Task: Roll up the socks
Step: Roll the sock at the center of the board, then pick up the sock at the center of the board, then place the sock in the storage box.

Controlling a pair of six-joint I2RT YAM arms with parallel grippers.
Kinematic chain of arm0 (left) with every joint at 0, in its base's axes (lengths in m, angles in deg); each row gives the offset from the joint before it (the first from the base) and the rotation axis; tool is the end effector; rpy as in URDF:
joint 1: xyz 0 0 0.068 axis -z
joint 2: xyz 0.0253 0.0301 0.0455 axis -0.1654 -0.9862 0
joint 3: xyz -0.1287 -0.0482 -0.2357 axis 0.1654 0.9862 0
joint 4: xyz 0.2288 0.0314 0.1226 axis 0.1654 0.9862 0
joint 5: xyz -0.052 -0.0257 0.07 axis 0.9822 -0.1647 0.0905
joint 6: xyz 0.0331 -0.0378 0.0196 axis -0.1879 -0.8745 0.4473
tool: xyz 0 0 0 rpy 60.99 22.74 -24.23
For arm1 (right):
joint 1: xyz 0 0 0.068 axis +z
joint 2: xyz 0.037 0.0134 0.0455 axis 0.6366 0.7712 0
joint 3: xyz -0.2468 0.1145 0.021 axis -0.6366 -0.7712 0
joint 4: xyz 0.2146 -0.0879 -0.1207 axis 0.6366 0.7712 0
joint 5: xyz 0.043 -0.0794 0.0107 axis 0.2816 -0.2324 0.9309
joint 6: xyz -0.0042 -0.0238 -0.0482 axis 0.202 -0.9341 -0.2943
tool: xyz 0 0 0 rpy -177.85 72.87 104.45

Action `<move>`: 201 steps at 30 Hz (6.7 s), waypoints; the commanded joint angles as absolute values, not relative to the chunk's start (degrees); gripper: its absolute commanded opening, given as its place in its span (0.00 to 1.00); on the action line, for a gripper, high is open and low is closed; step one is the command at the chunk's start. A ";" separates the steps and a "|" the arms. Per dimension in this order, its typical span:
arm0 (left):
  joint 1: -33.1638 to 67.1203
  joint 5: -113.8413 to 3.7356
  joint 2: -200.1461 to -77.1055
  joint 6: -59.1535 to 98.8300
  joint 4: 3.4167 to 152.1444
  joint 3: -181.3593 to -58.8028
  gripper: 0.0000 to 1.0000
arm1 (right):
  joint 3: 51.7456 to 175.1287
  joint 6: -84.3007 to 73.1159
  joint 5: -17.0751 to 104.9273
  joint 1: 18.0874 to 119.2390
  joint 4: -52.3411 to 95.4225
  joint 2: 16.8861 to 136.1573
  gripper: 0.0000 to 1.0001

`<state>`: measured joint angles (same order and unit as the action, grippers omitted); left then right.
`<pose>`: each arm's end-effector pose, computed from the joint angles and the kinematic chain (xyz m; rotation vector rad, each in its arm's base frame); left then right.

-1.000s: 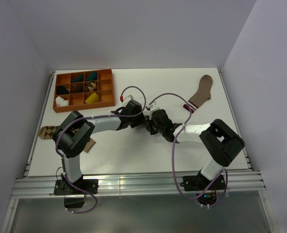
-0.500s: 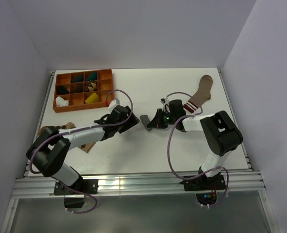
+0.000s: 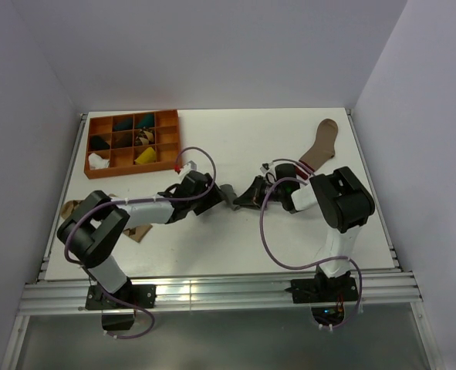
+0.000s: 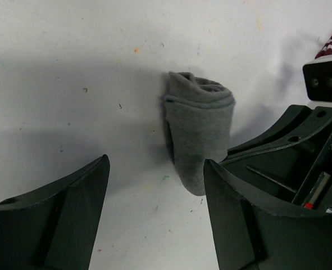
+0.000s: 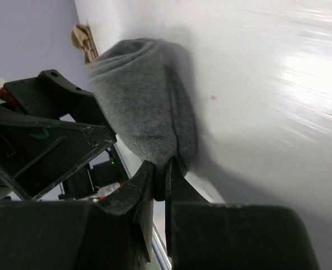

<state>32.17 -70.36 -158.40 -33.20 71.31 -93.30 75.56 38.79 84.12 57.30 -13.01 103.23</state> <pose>0.2493 -0.2163 0.1561 -0.5477 2.3608 -0.7897 0.2966 0.1227 0.0976 0.1687 2.4113 1.5410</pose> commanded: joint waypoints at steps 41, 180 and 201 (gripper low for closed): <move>34.95 -67.89 -172.11 -31.69 65.64 -103.54 0.67 | 75.15 40.77 84.54 54.92 -14.56 106.97 0.00; -21.56 -39.59 -185.21 67.63 101.41 -133.95 0.17 | 86.32 7.72 57.38 51.49 39.93 50.99 0.78; -21.65 -40.46 -172.03 62.72 96.68 -134.84 0.64 | 85.79 7.90 58.43 51.49 39.23 50.20 0.77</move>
